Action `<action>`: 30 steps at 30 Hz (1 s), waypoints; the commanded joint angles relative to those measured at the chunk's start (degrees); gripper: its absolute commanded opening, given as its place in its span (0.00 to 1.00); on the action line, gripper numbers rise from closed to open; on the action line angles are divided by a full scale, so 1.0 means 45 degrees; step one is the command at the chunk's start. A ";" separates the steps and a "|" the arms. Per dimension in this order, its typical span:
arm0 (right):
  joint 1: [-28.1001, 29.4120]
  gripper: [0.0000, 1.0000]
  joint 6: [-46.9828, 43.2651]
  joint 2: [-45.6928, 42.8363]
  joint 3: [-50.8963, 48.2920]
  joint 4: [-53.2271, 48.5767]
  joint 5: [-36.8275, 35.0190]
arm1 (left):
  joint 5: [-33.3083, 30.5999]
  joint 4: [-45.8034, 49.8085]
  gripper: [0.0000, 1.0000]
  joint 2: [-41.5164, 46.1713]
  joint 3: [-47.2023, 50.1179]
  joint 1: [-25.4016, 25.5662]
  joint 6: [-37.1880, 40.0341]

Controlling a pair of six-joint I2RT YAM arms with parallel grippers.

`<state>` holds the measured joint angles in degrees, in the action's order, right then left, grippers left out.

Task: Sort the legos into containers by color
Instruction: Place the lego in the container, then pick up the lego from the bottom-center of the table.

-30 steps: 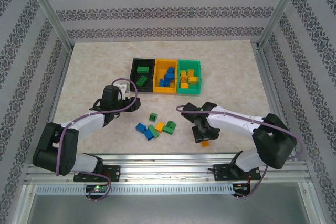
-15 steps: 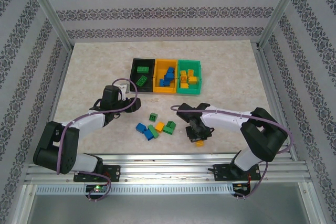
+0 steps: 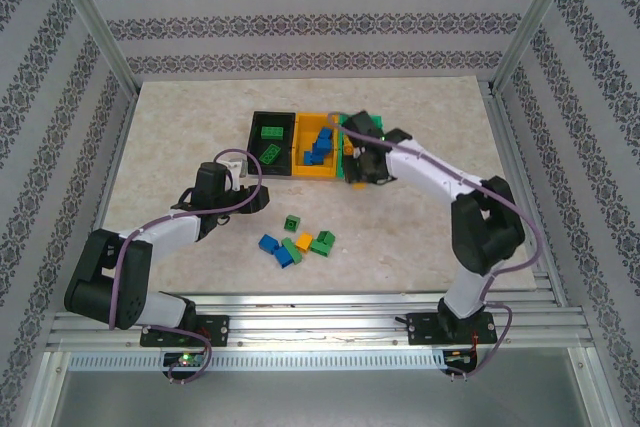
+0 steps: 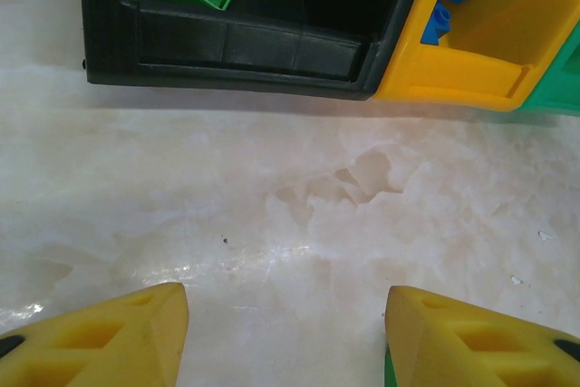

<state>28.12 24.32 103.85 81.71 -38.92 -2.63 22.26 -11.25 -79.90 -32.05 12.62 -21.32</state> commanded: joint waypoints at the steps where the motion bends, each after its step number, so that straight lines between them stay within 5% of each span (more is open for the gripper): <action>1: -0.0647 0.25 -0.1172 0.1640 0.2067 -0.0311 -0.0628 | 0.0131 -0.0596 0.60 -0.0090 0.0106 -0.0215 -0.0115; 5: -0.1082 0.48 -0.1372 0.3085 0.4391 -0.0859 -0.0591 | 0.0321 -0.0319 0.62 -0.0191 -0.0093 -0.0295 0.0030; 7: -0.0814 0.51 -0.1399 0.3057 0.4371 -0.0784 -0.0581 | 0.0295 -0.0332 0.63 -0.0109 -0.0064 -0.0306 0.0044; 12: 0.0489 0.52 -0.1726 0.2143 0.2982 -0.0588 -0.0892 | 0.0309 -0.0404 0.63 -0.0048 0.0009 -0.0325 -0.0015; 20: 0.2904 0.51 -0.2245 -0.0290 -0.0424 0.0048 0.1107 | 0.0374 -0.0617 0.63 -0.0184 0.0063 -0.0427 -0.0299; 24: 0.4368 0.51 -0.3265 -0.0268 -0.1058 -0.0273 0.2943 | 0.0327 -0.0799 0.62 -0.0034 0.0289 -0.0710 -0.0563; 30: 0.5275 0.51 -0.3649 0.0489 -0.1495 -0.0708 0.3163 | 0.0734 -0.1606 0.62 0.0313 0.0992 -0.1705 -0.1331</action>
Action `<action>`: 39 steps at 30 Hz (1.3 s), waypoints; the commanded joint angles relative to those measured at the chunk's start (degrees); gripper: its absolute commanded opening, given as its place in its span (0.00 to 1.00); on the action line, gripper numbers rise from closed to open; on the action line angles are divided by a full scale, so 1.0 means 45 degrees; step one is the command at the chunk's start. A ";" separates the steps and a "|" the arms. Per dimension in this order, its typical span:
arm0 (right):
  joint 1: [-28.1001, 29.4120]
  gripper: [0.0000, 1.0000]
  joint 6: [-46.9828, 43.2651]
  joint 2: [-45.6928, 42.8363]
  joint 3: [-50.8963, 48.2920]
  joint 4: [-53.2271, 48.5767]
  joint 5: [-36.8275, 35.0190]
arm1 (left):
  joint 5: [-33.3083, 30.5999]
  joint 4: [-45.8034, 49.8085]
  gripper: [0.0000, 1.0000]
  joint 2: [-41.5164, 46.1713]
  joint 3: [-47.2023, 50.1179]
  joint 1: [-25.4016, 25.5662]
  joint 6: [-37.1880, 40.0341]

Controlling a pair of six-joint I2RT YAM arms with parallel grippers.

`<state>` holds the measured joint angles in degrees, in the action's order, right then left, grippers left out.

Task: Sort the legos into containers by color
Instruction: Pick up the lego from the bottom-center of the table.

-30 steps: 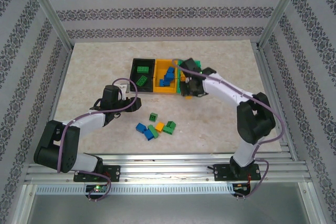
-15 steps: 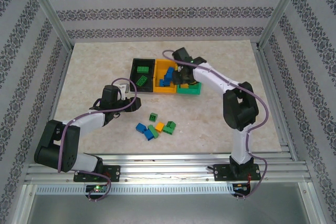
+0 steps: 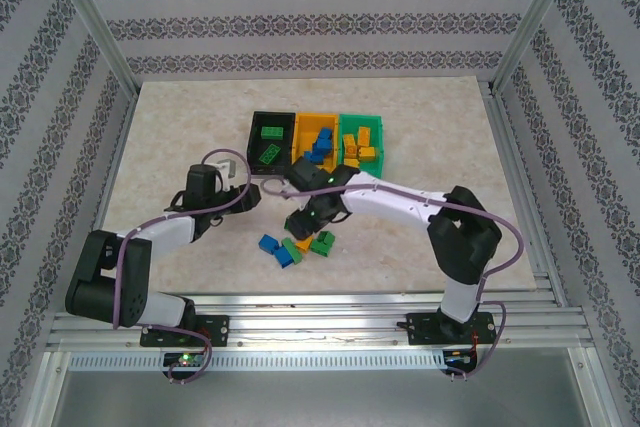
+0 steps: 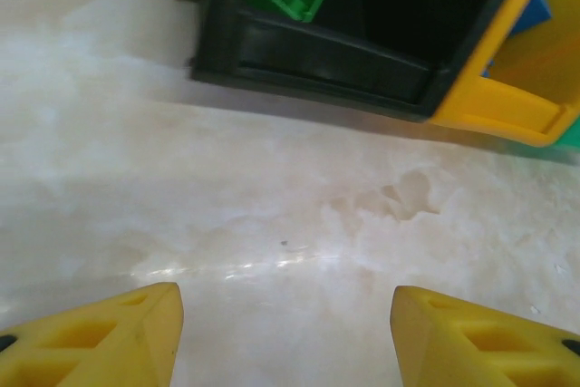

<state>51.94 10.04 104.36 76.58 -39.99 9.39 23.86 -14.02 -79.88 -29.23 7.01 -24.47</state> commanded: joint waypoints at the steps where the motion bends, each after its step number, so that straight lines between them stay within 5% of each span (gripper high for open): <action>1: -0.0021 0.51 -0.0513 0.0425 -0.0357 -0.0412 0.0463 | 0.0518 -0.1209 0.62 0.0309 0.0492 -0.0619 -0.0752; 29: 0.0485 0.60 -0.0961 0.2493 0.0780 -0.0676 0.1295 | 0.1780 -0.2277 0.63 -0.0336 0.0641 -0.1113 -0.1282; 39: 0.0271 0.32 -0.0826 0.2006 0.0835 -0.0556 0.0801 | 0.1955 -0.2479 0.63 -0.0538 0.0638 -0.1127 -0.1389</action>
<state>53.45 6.02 115.02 79.77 -42.02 14.02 31.16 -22.20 -81.21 -26.74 2.87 -30.09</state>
